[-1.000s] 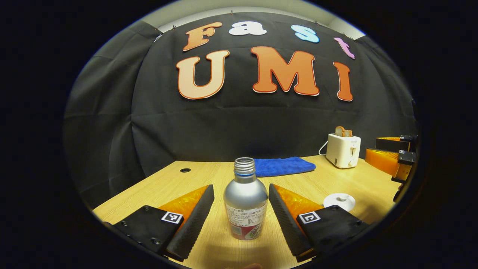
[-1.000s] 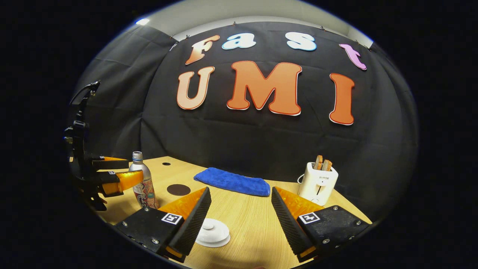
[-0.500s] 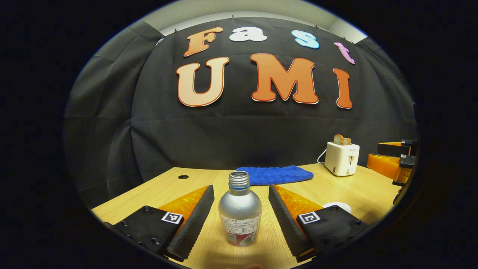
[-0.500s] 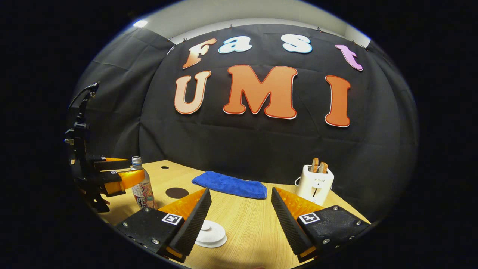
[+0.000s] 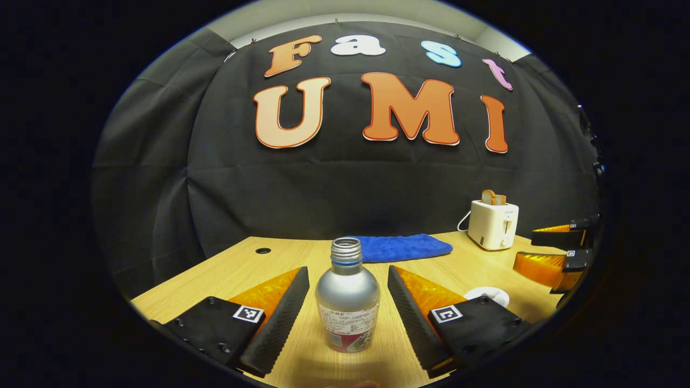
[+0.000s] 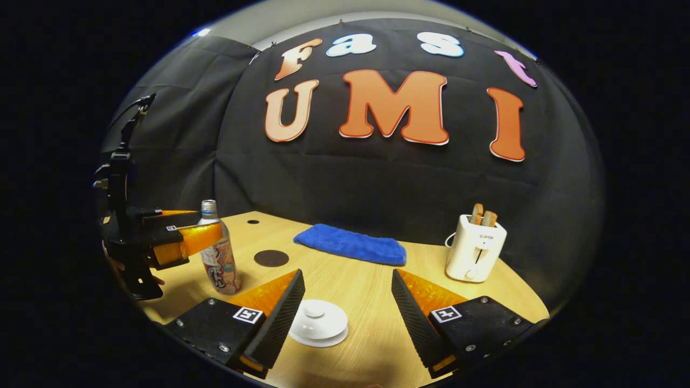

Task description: Open the teacup lid with one hand, grasp the water bottle and pour water into the teacup with the other hand; after pouring, place the water bottle on the coaster and then close the teacup lid.

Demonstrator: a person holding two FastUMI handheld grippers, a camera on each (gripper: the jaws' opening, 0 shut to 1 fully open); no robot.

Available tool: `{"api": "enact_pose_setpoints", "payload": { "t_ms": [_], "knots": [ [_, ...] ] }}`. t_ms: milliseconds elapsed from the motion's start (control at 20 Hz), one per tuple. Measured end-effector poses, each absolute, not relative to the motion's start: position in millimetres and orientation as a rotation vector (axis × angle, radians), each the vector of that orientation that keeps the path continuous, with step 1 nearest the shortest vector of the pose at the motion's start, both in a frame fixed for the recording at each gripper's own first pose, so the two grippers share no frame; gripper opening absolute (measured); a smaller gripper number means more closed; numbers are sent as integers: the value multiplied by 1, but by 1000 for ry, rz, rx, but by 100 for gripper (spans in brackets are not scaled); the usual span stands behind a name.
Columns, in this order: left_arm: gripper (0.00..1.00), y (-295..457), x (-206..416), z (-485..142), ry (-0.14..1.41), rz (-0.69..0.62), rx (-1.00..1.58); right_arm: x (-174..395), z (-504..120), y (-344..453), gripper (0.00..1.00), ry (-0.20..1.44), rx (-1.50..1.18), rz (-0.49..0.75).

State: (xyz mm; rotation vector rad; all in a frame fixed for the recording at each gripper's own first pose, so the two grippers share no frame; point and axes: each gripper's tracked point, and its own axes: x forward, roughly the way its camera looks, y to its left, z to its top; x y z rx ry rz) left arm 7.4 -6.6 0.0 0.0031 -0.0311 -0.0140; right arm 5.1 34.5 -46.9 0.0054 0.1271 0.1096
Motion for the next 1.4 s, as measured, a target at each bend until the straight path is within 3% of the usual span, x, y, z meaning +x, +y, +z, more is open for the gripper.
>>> {"api": "enact_pose_setpoints", "payload": {
  "t_ms": [500,650,1150,1400],
  "knots": [
    [97,-10,8,-20,14,-33,5,27,-87,70,68,261,-15,189],
    [97,-11,9,-22,18,-30,6,31,-95,71,53,289,-15,198],
    [97,-10,10,-34,54,-37,-10,32,-107,77,26,322,9,220],
    [97,-10,14,-48,95,-41,-27,30,-103,77,23,300,13,221]
  ]
}}
